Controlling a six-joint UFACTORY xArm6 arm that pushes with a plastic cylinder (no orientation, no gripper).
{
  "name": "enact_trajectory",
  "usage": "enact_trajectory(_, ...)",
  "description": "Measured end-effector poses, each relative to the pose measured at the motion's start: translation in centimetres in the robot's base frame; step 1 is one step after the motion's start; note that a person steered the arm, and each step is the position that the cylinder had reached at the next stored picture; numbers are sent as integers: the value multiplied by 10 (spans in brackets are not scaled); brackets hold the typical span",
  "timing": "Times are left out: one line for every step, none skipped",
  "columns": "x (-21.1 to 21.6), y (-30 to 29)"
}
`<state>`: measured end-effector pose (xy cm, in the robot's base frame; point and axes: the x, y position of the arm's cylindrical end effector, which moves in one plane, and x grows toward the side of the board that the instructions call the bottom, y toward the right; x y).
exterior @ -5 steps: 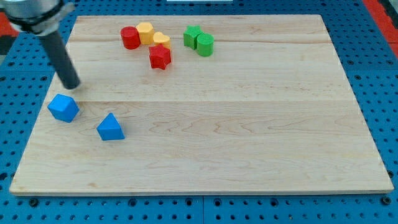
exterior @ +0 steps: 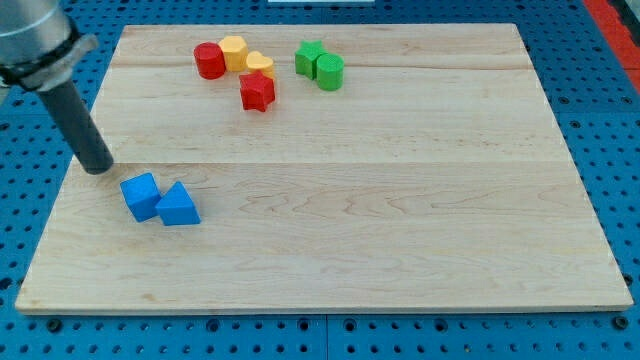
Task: Move your arm to the top left
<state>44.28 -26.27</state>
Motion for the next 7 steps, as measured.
enact_trajectory(-2, -4)
enact_trajectory(-11, -4)
enact_trajectory(-69, -1)
enact_trajectory(-140, 1)
enact_trajectory(-207, 7)
enact_trajectory(-241, 37)
enact_trajectory(-241, 77)
